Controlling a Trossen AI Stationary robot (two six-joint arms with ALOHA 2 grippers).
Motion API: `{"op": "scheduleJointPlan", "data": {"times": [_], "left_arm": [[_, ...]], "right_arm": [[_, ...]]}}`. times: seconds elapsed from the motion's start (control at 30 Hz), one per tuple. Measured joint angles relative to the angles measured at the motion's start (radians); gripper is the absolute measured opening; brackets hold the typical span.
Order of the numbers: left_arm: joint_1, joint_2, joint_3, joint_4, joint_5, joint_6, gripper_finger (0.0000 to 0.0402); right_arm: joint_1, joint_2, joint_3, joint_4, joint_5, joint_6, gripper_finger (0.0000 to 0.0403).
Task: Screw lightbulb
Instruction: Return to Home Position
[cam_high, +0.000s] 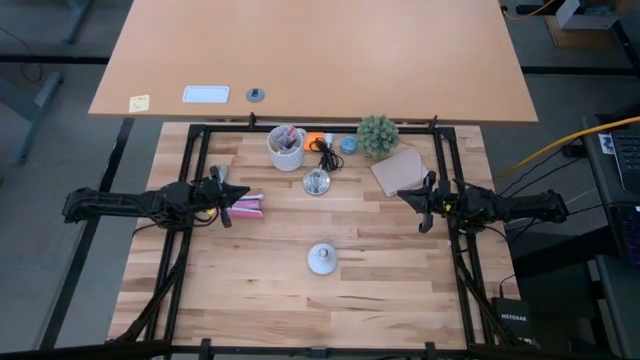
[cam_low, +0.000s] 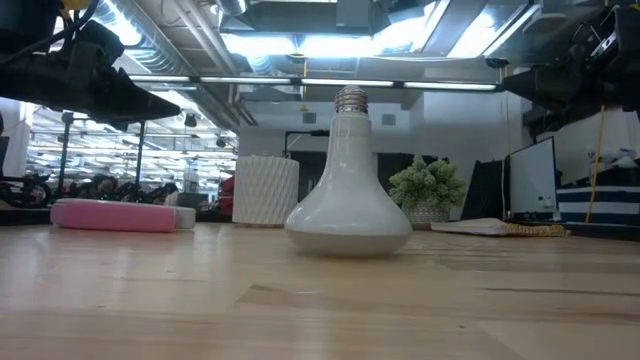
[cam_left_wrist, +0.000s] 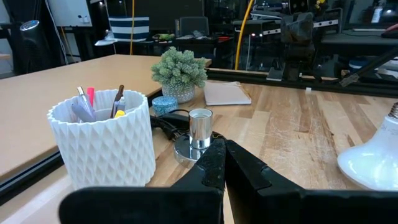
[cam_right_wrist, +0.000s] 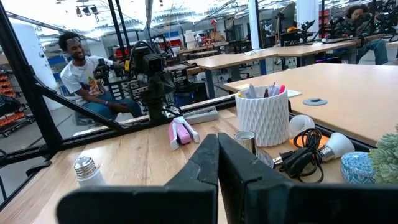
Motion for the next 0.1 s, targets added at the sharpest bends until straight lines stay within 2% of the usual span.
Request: {"op": "scheduleJointPlan", "data": {"times": [0.1], "left_arm": [[0.0, 0.0, 0.0, 0.0, 0.0, 0.0, 0.0]], "right_arm": [[0.0, 0.0, 0.0, 0.0, 0.0, 0.0, 0.0003]]}}
